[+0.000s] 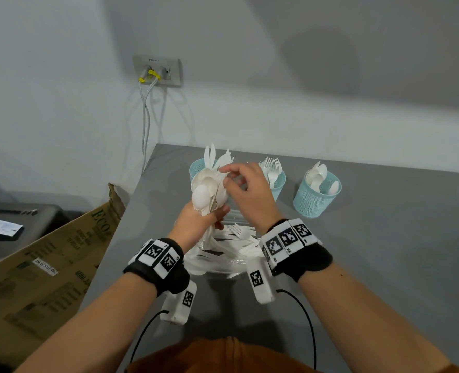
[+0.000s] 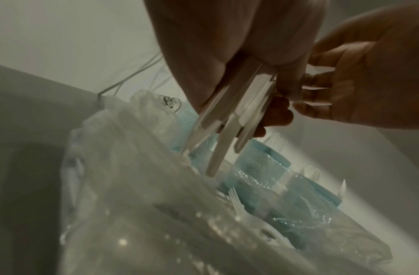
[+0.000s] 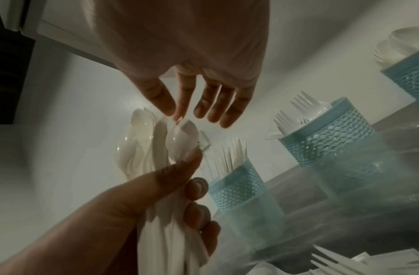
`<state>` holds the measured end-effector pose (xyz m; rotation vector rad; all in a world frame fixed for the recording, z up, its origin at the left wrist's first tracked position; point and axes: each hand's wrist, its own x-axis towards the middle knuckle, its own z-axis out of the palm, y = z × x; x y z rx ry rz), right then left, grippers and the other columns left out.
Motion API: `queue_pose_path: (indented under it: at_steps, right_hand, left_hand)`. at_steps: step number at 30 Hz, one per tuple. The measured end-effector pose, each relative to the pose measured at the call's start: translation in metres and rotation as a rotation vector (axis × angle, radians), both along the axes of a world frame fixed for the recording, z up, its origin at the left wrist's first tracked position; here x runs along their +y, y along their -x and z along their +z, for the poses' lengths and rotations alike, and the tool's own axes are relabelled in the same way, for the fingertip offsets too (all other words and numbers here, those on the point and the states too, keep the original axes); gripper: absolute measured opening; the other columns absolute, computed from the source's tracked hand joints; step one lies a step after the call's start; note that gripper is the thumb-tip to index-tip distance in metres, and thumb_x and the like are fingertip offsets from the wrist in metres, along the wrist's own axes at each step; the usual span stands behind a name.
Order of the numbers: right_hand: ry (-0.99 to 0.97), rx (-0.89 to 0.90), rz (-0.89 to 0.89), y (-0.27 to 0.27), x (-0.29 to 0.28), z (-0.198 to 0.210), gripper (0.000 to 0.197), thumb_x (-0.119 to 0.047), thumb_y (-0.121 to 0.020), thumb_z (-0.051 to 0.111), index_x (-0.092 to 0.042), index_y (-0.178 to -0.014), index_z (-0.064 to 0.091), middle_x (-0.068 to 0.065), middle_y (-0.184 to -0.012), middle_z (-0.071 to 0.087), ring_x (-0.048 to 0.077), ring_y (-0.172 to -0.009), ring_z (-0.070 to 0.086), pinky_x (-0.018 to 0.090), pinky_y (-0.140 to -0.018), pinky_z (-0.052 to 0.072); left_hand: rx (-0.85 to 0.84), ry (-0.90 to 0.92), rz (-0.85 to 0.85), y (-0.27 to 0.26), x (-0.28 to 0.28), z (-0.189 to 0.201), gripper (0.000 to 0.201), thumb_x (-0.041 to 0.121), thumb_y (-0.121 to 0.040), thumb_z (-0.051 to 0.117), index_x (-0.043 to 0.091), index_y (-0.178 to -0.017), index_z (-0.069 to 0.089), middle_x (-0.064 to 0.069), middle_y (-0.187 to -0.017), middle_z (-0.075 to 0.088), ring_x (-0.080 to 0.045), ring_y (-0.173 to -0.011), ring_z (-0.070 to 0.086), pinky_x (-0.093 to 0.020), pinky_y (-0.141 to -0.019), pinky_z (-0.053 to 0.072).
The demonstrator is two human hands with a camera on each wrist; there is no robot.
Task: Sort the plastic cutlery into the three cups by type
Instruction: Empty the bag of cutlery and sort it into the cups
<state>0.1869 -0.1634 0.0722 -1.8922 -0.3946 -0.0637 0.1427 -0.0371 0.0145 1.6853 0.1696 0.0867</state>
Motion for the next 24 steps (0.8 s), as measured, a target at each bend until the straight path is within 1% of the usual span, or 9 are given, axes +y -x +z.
queue_pose_path:
  at_steps: [2, 4, 7, 12, 16, 18, 20, 22, 24]
  right_hand:
    - [0.037, -0.045, 0.029, 0.000, 0.000, 0.000, 0.018, -0.016, -0.085, 0.065, -0.033, -0.089, 0.069, -0.008, -0.092, 0.045, 0.010, -0.091, 0.048, 0.017, -0.083, 0.040]
    - [0.013, -0.037, 0.043, -0.001, -0.002, 0.001, 0.010, -0.015, -0.084, 0.068, -0.024, -0.086, 0.071, -0.005, -0.089, 0.045, 0.001, -0.077, 0.044, 0.013, -0.075, 0.037]
    - [-0.024, 0.026, 0.108, -0.001, -0.004, 0.003, 0.004, -0.013, -0.084, 0.068, -0.011, -0.088, 0.069, 0.001, -0.085, 0.053, 0.000, -0.067, 0.044, 0.015, -0.070, 0.040]
    - [-0.072, 0.153, 0.148, 0.001, -0.001, 0.004, 0.013, -0.014, -0.090, 0.062, -0.019, -0.082, 0.052, 0.006, -0.078, 0.058, 0.020, -0.068, 0.059, 0.039, -0.071, 0.054]
    - [-0.240, 0.185, 0.102, 0.000, 0.000, 0.009, 0.009, -0.015, -0.100, 0.044, -0.016, -0.093, 0.038, 0.011, -0.074, 0.059, 0.026, -0.060, 0.060, 0.040, -0.062, 0.053]
    - [-0.299, 0.187, 0.061, -0.001, 0.000, 0.007, 0.009, -0.018, -0.099, 0.046, -0.018, -0.096, 0.037, 0.011, -0.074, 0.060, 0.024, -0.058, 0.060, 0.037, -0.060, 0.051]
    - [-0.241, 0.186, 0.066, 0.000, 0.000, 0.003, 0.013, -0.020, -0.095, 0.055, -0.018, -0.098, 0.042, 0.010, -0.080, 0.058, 0.020, -0.065, 0.058, 0.031, -0.060, 0.051]
    - [-0.130, 0.185, 0.112, 0.003, -0.001, -0.001, 0.009, -0.021, -0.093, 0.059, -0.022, -0.091, 0.050, 0.002, -0.081, 0.057, 0.015, -0.070, 0.056, 0.024, -0.060, 0.050]
    - [-0.101, 0.154, 0.105, 0.003, -0.001, -0.001, 0.008, -0.020, -0.095, 0.054, -0.025, -0.088, 0.052, -0.004, -0.079, 0.057, 0.012, -0.070, 0.056, 0.025, -0.064, 0.049]
  left_hand:
    - [-0.011, 0.031, -0.002, 0.000, 0.000, 0.003, 0.021, 0.022, -0.085, 0.070, 0.006, -0.095, 0.061, -0.001, -0.063, 0.061, -0.015, -0.054, 0.059, -0.023, -0.060, 0.049]
    - [-0.007, 0.076, -0.007, 0.000, 0.001, 0.005, 0.021, 0.017, -0.085, 0.070, 0.002, -0.097, 0.060, -0.004, -0.064, 0.060, -0.019, -0.052, 0.058, -0.026, -0.060, 0.050]
    - [0.000, 0.112, -0.019, 0.001, 0.001, 0.009, 0.029, 0.014, -0.086, 0.069, -0.004, -0.106, 0.059, -0.008, -0.069, 0.059, -0.020, -0.049, 0.057, -0.031, -0.061, 0.053]
    - [0.022, 0.154, -0.004, 0.001, 0.001, 0.012, 0.030, 0.010, -0.083, 0.071, -0.002, -0.108, 0.060, -0.007, -0.072, 0.060, -0.020, -0.047, 0.053, -0.034, -0.060, 0.053]
    - [0.022, 0.118, 0.023, 0.000, 0.003, 0.007, 0.022, 0.010, -0.082, 0.073, 0.007, -0.102, 0.064, -0.010, -0.068, 0.059, -0.019, -0.046, 0.051, -0.054, -0.073, 0.052]
    - [0.008, 0.088, 0.039, 0.000, 0.002, 0.007, 0.020, 0.010, -0.083, 0.071, 0.003, -0.099, 0.063, -0.008, -0.061, 0.057, -0.017, -0.046, 0.052, -0.051, -0.071, 0.054]
    - [-0.007, 0.046, 0.048, -0.001, 0.001, 0.010, 0.013, 0.011, -0.084, 0.070, 0.004, -0.091, 0.061, -0.001, -0.053, 0.057, -0.014, -0.046, 0.054, -0.038, -0.060, 0.053]
    - [-0.030, 0.005, 0.052, -0.002, -0.001, 0.014, 0.010, 0.012, -0.085, 0.069, 0.007, -0.086, 0.060, 0.004, -0.050, 0.058, -0.011, -0.045, 0.055, -0.019, -0.046, 0.045]
    - [-0.044, -0.042, 0.070, -0.004, 0.000, 0.013, 0.011, 0.013, -0.085, 0.069, 0.007, -0.090, 0.061, 0.003, -0.054, 0.059, -0.009, -0.044, 0.055, -0.016, -0.046, 0.043]
